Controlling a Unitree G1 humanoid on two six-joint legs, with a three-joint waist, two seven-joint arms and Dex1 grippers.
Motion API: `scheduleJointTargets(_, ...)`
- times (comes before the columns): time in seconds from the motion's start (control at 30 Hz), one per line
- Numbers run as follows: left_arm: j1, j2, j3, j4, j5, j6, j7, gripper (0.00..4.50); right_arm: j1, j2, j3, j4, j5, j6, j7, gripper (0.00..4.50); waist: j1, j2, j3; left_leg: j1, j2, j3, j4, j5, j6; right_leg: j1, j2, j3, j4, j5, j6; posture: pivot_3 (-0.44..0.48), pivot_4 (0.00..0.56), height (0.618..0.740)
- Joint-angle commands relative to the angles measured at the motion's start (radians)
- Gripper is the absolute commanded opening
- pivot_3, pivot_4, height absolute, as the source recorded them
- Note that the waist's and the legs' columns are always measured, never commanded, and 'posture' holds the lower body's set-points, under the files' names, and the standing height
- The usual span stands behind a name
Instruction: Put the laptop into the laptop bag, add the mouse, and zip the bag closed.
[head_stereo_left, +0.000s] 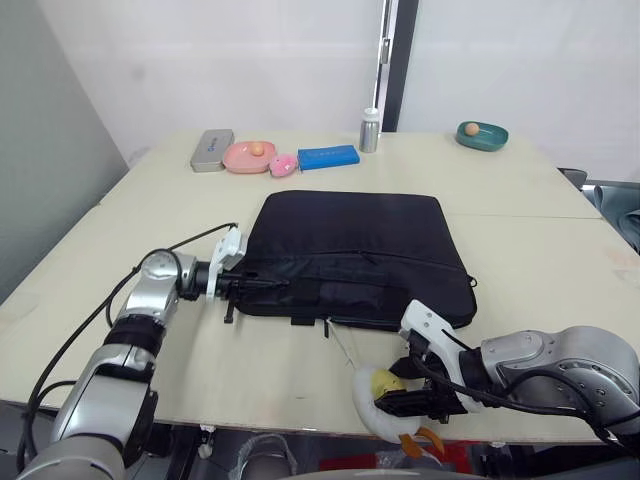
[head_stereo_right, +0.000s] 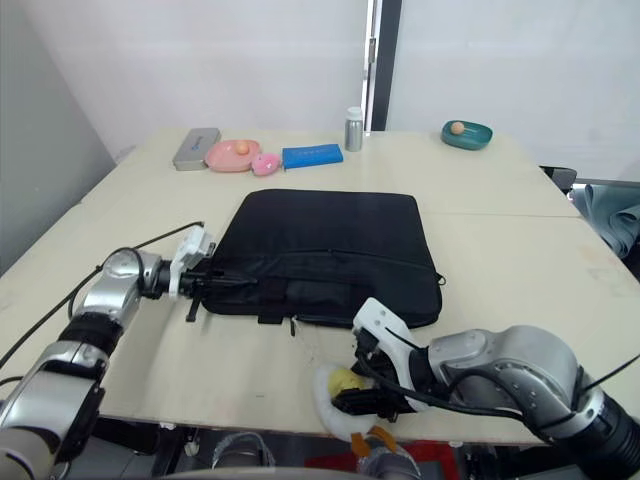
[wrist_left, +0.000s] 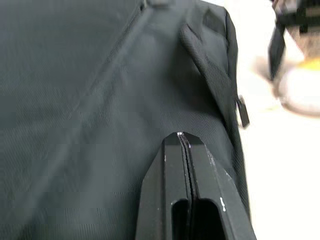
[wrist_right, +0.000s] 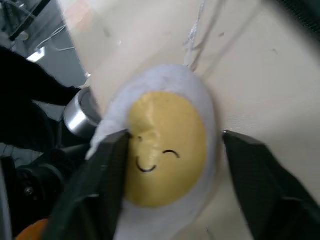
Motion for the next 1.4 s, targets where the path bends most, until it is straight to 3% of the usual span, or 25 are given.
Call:
scheduleJointTargets(0.03, -0.096, -0.002, 0.029, 0.097, 0.018, -0.027, -0.018, 0.00, 0.007, -0.003, 0.001, 0.006, -0.052, -0.004, 0.035, 1.59, -0.004, 0.000, 0.000, 0.000, 0.000, 0.000, 0.000, 0.001, -0.001, 0.000, 0.000, 0.000, -0.001, 0.000, 0.000, 0.000, 0.150, 0.740)
scheduleJointTargets(0.2, -0.156, -0.022, 0.001, 0.260, 0.096, -0.124, -0.008, 0.00, 0.011, -0.001, -0.027, 0.005, -0.077, 0.001, 0.060, 0.02, -0.015, 0.000, 0.000, -0.001, 0.000, 0.001, -0.003, 0.001, -0.002, 0.000, 0.000, 0.000, -0.006, 0.000, 0.000, 0.000, 0.150, 0.740)
scheduleJointTargets(0.47, -0.109, -0.061, -0.025, 0.359, 0.164, -0.148, -0.028, 0.00, 0.018, -0.015, -0.134, 0.009, -0.073, 0.011, 0.078, 0.02, -0.008, -0.001, 0.000, 0.001, 0.000, 0.001, -0.003, 0.001, -0.001, 0.002, 0.000, -0.001, -0.005, 0.000, 0.000, 0.000, 0.150, 0.740)
scheduleJointTargets(0.67, -0.072, -0.075, -0.034, 0.427, 0.215, -0.175, 0.048, 0.00, -0.002, -0.016, -0.217, -0.003, -0.062, 0.013, 0.086, 0.02, -0.009, 0.003, -0.003, 0.003, -0.001, 0.001, -0.003, 0.000, 0.001, 0.006, -0.001, -0.001, -0.006, 0.000, 0.000, 0.000, 0.150, 0.740)
scheduleJointTargets(0.87, -0.055, -0.090, -0.043, 0.430, 0.236, -0.204, 0.053, 0.00, 0.049, -0.112, -0.270, -0.025, -0.114, -0.021, 0.159, 0.02, -0.007, 0.004, -0.003, 0.018, -0.003, 0.001, -0.004, -0.003, 0.004, 0.018, -0.004, 0.000, -0.006, -0.001, 0.002, 0.000, 0.150, 0.740)
scheduleJointTargets(1.03, -0.039, -0.092, -0.071, 0.427, 0.276, -0.264, 0.043, 0.00, 0.117, -0.162, -0.318, -0.022, -0.153, -0.054, 0.196, 0.02, -0.008, 0.005, -0.006, 0.018, -0.006, 0.002, -0.006, -0.003, 0.005, 0.018, -0.007, 0.000, -0.008, -0.002, 0.004, 0.000, 0.150, 0.740)
scheduleJointTargets(1.4, -0.035, -0.101, -0.070, 0.442, 0.308, -0.307, 0.051, 0.00, 0.363, -0.381, -0.472, 0.117, -0.411, -0.249, 0.396, 0.02, -0.007, 0.011, -0.012, 0.017, -0.013, 0.003, -0.013, -0.003, 0.008, 0.018, -0.013, 0.000, -0.011, -0.005, 0.008, 0.000, 0.150, 0.740)
